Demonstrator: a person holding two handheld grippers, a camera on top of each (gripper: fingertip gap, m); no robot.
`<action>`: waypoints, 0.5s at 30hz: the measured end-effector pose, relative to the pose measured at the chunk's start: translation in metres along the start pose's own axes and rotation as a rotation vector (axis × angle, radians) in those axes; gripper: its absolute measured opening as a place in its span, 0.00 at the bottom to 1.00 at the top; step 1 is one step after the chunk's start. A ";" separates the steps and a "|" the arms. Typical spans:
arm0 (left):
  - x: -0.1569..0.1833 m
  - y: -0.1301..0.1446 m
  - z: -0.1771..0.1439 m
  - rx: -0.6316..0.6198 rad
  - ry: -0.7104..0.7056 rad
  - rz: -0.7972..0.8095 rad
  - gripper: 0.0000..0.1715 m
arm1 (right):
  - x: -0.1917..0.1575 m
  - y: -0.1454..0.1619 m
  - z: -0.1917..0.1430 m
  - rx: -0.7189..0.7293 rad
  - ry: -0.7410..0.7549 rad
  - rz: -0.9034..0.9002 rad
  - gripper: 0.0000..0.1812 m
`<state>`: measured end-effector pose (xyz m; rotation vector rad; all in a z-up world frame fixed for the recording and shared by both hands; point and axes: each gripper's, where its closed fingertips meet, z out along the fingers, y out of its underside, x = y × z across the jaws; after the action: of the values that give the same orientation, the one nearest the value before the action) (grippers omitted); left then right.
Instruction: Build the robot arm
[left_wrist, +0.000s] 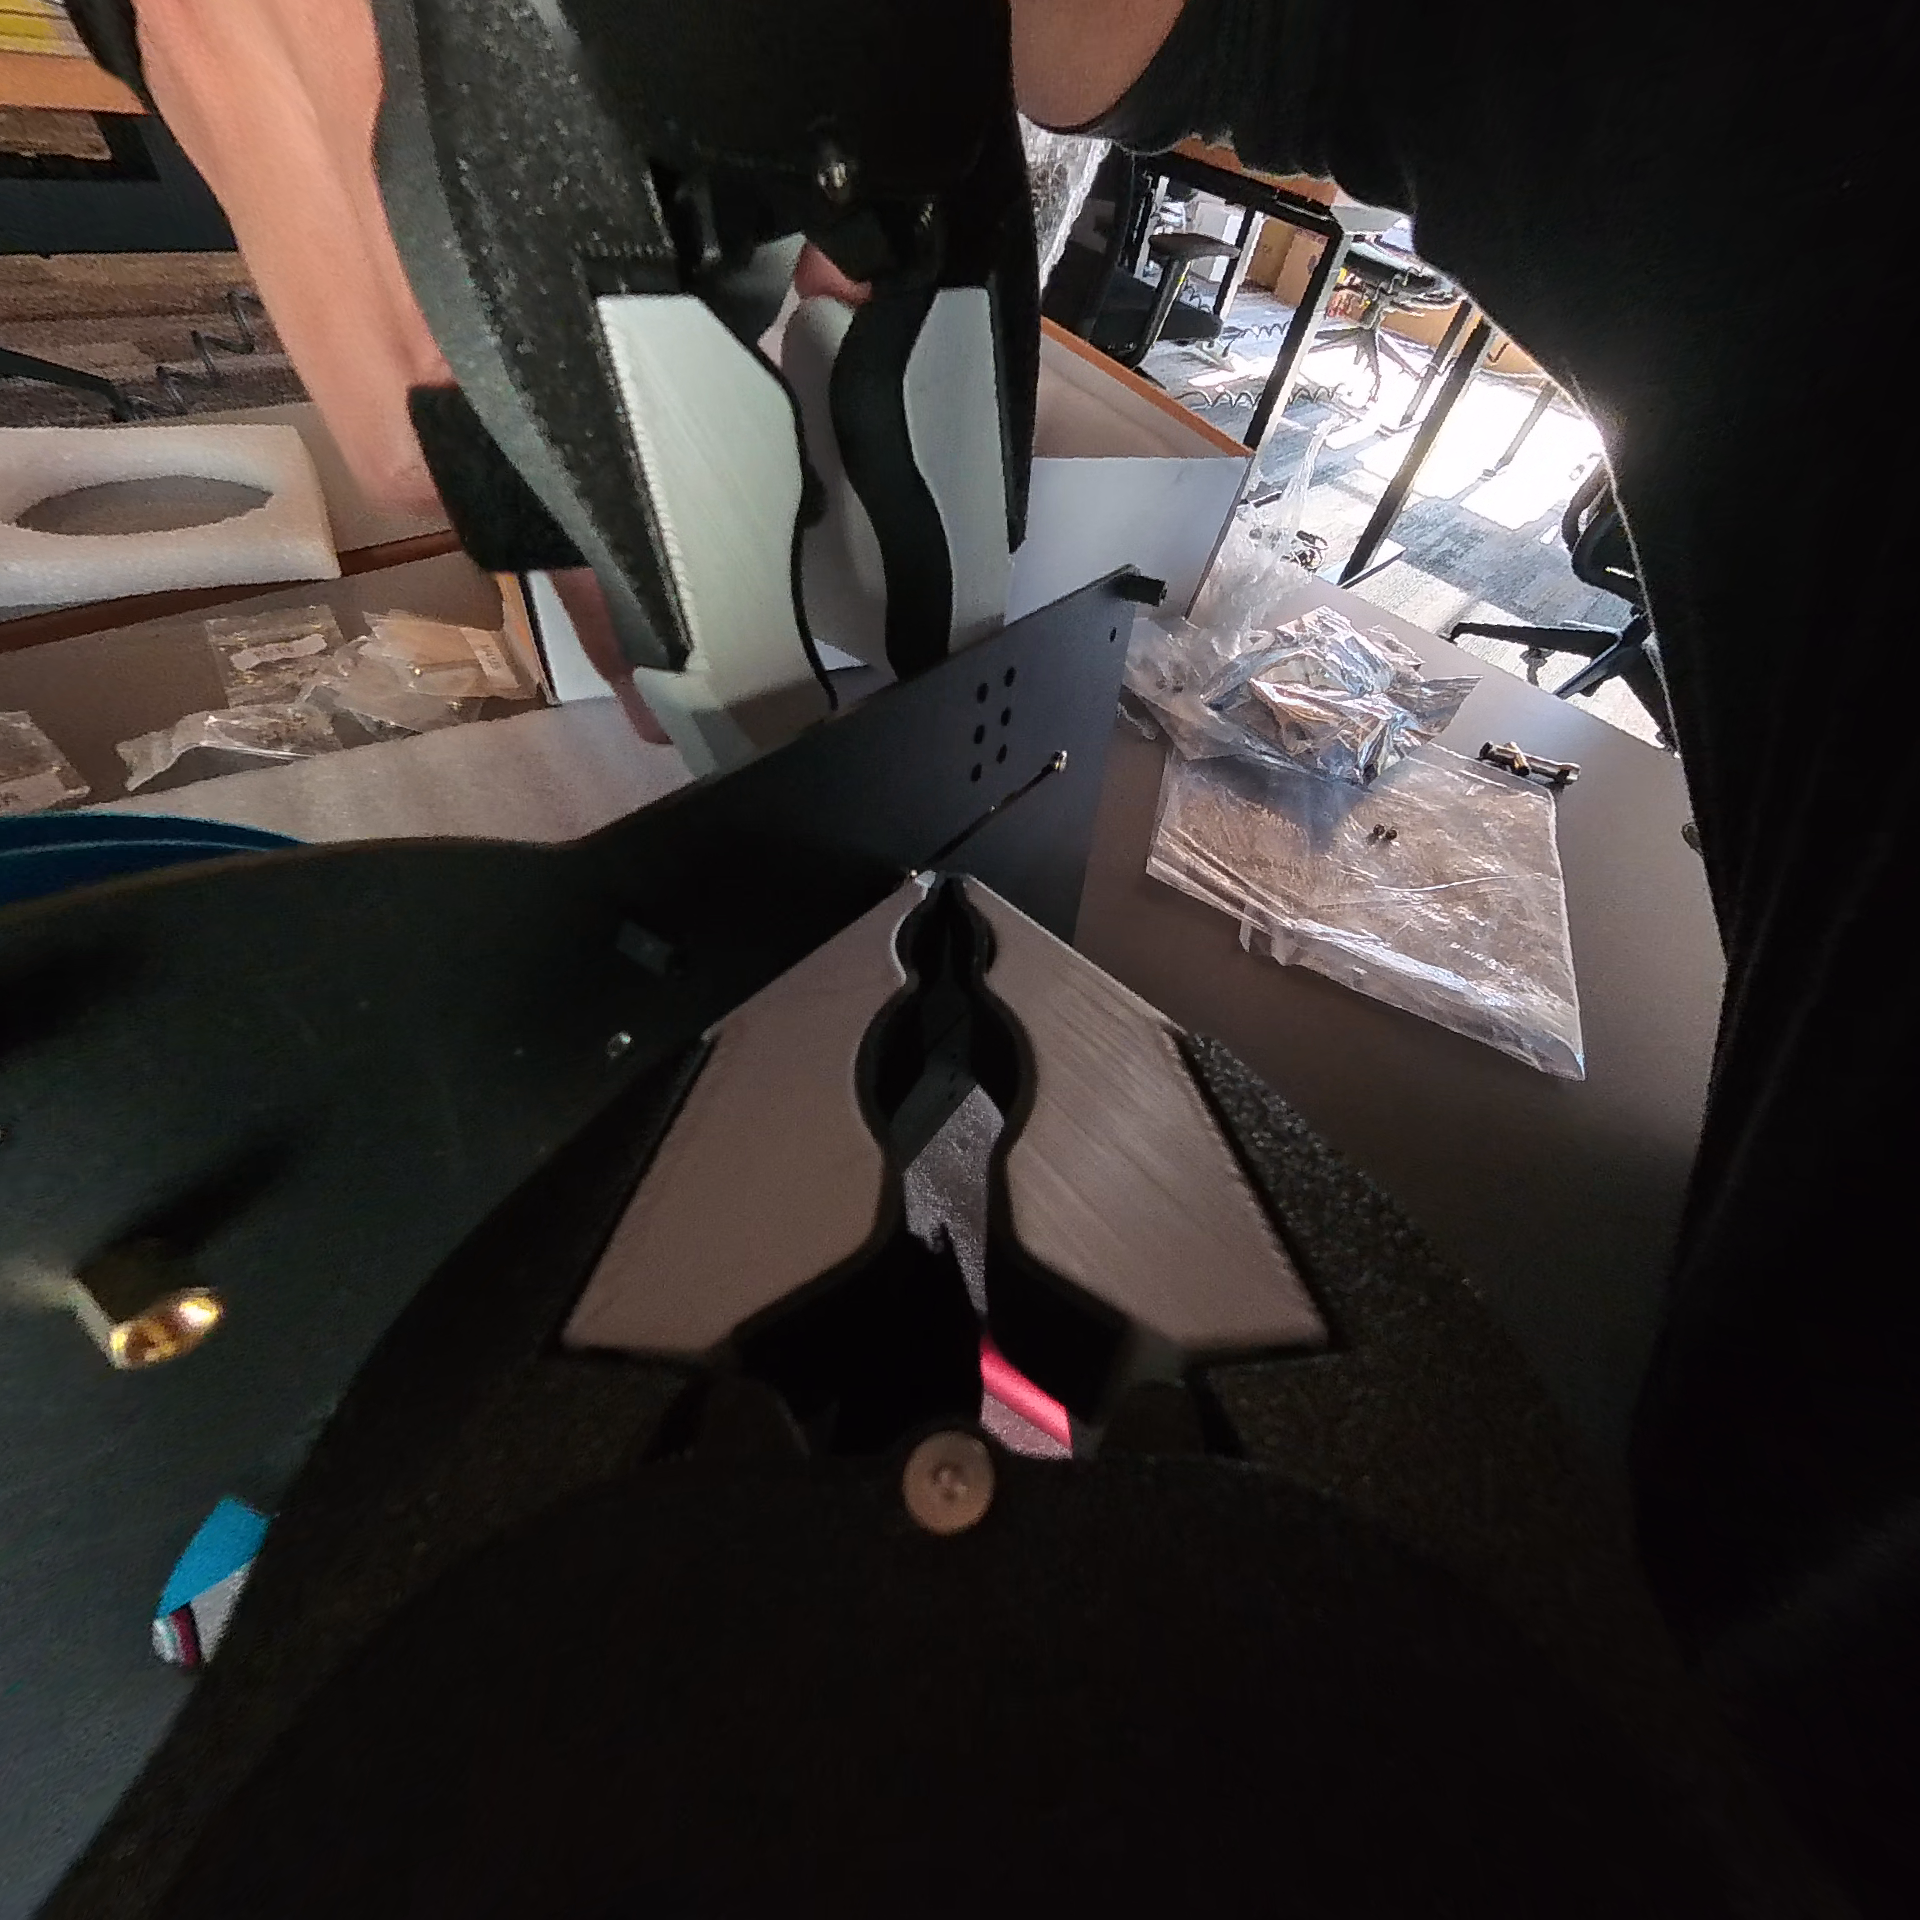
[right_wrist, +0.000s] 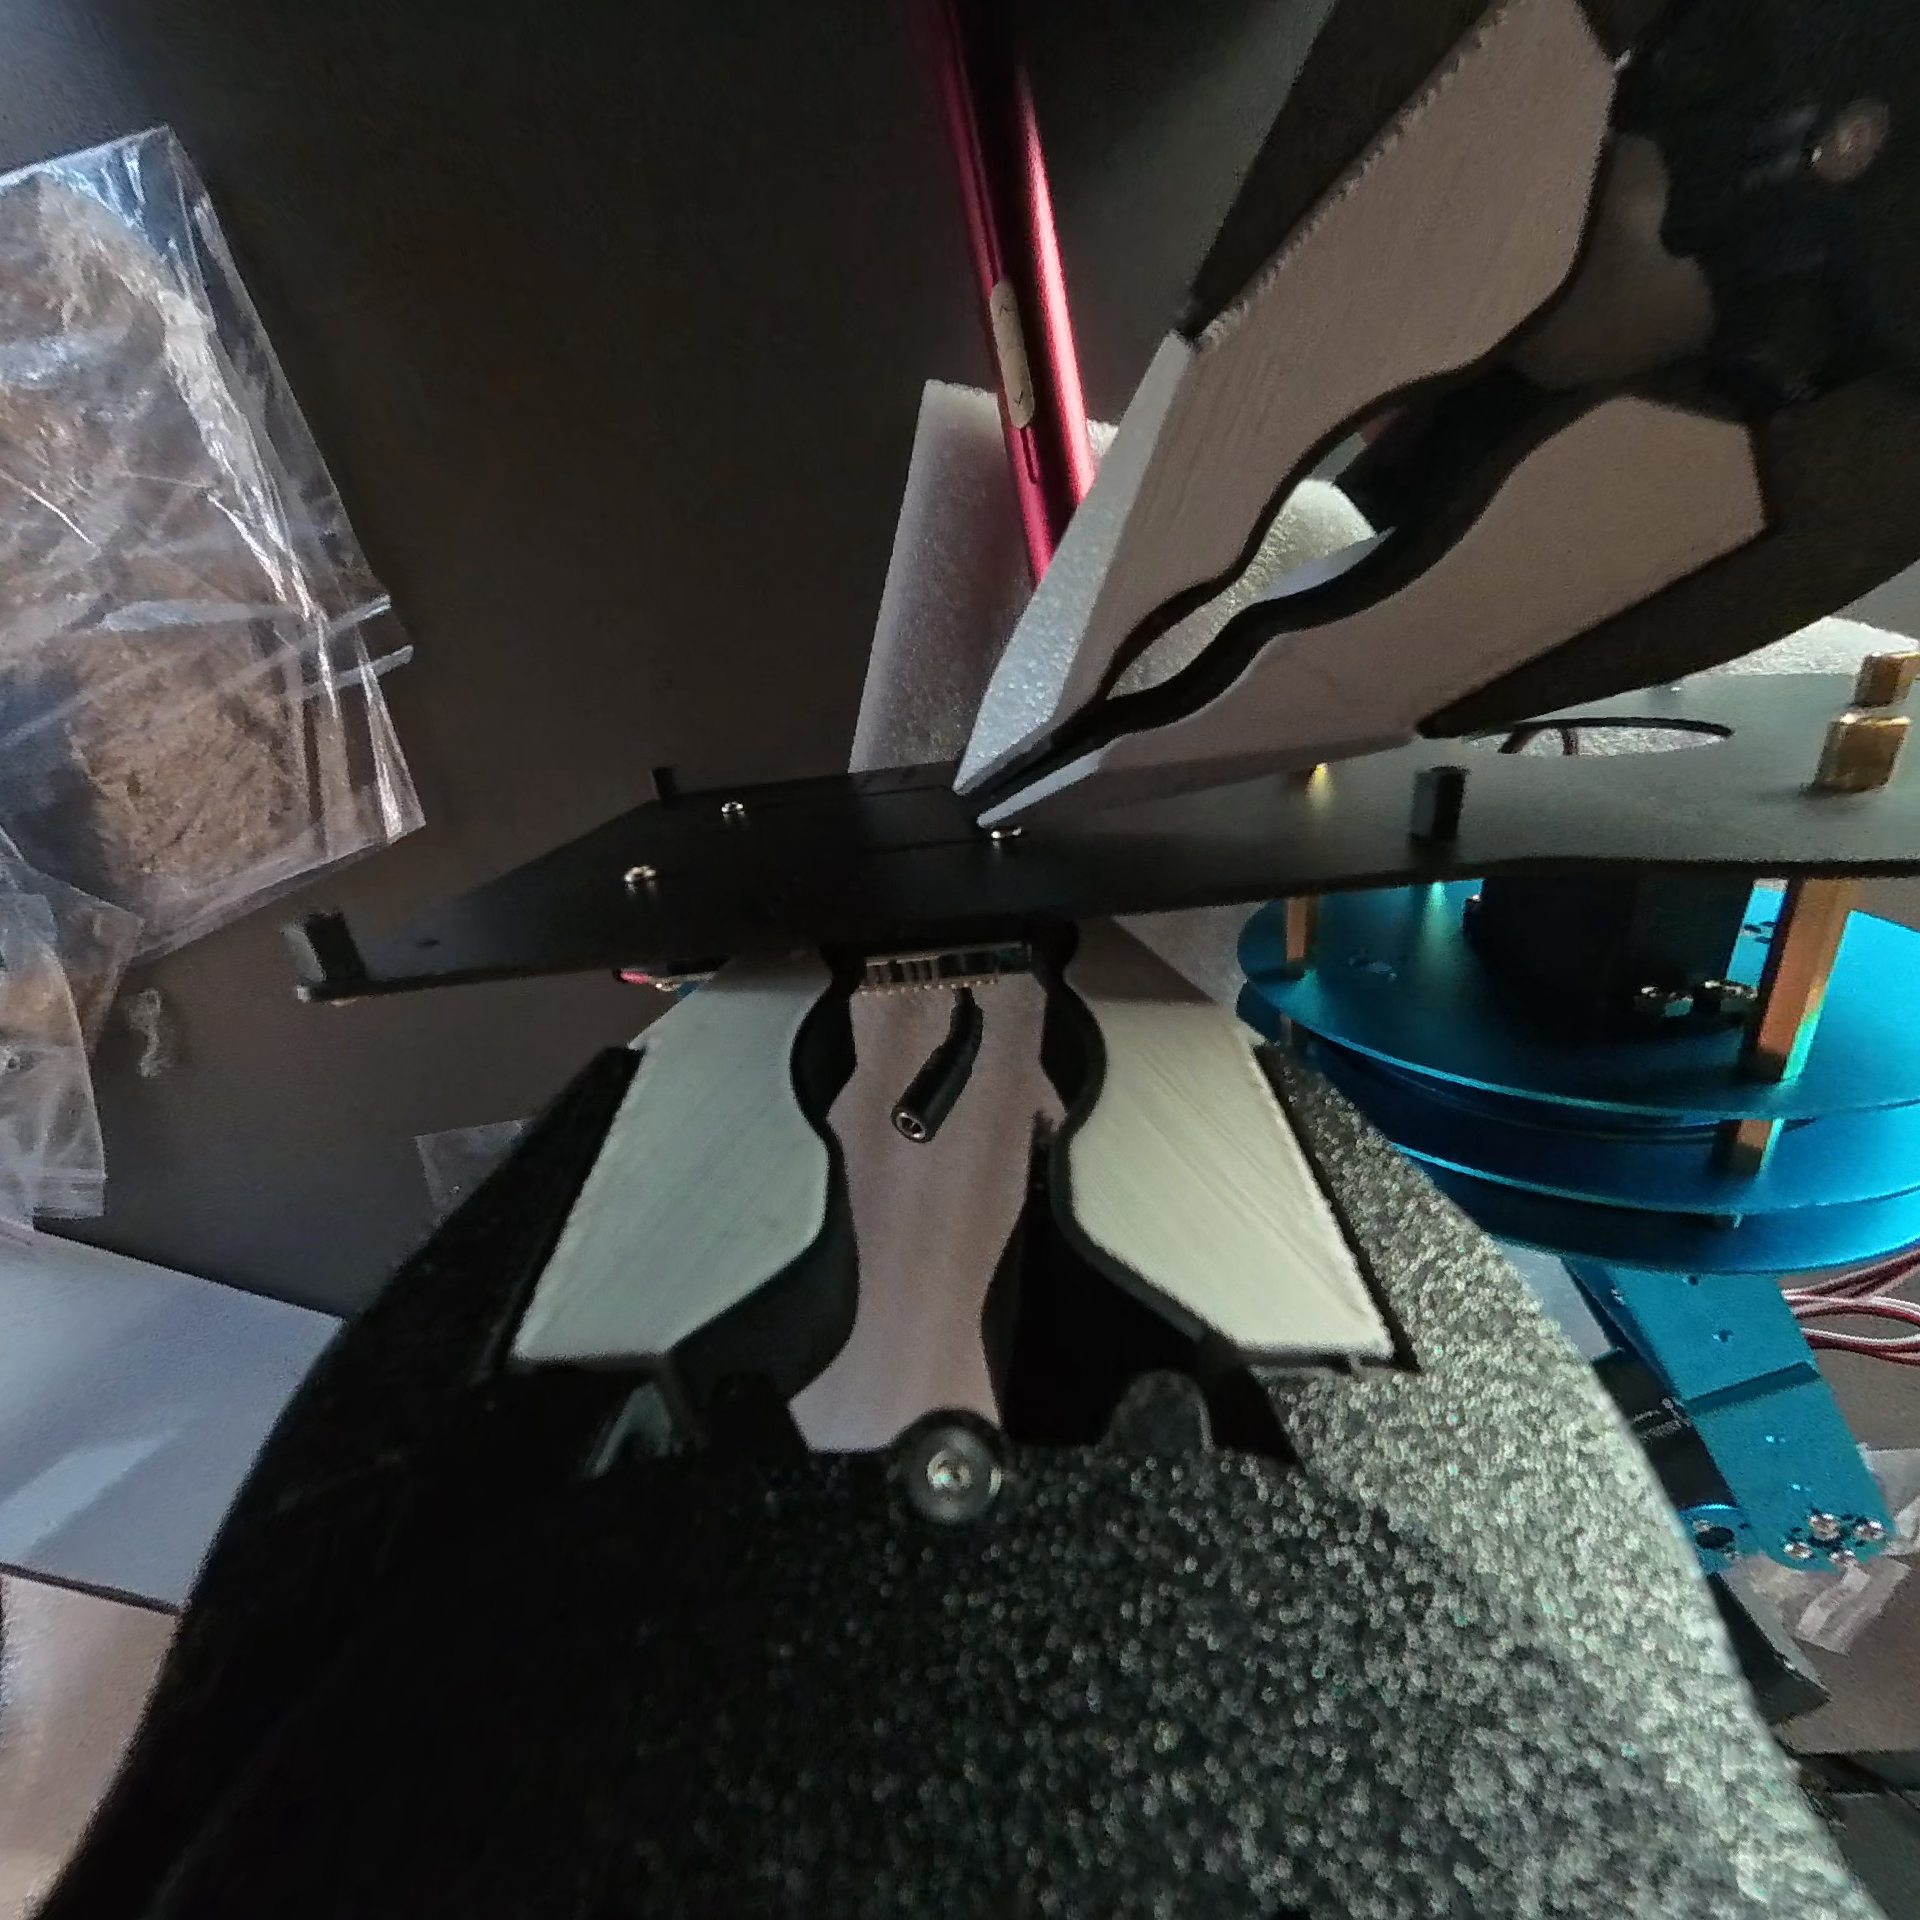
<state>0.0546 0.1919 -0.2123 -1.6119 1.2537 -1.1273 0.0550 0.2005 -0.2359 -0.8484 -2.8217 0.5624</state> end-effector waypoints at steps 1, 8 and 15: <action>0.000 0.000 0.000 0.000 -0.002 -0.001 0.00 | 0.000 0.000 0.000 -0.004 0.003 -0.004 0.17; -0.002 0.004 0.000 -0.014 -0.024 -0.003 0.00 | 0.002 0.000 -0.002 -0.012 0.067 -0.027 0.16; -0.003 0.005 0.000 -0.025 -0.030 0.017 0.00 | 0.012 -0.001 -0.006 -0.036 0.224 -0.066 0.03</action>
<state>0.0531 0.1938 -0.2175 -1.6278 1.2651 -1.0770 0.0459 0.2083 -0.2298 -0.7691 -2.6520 0.3821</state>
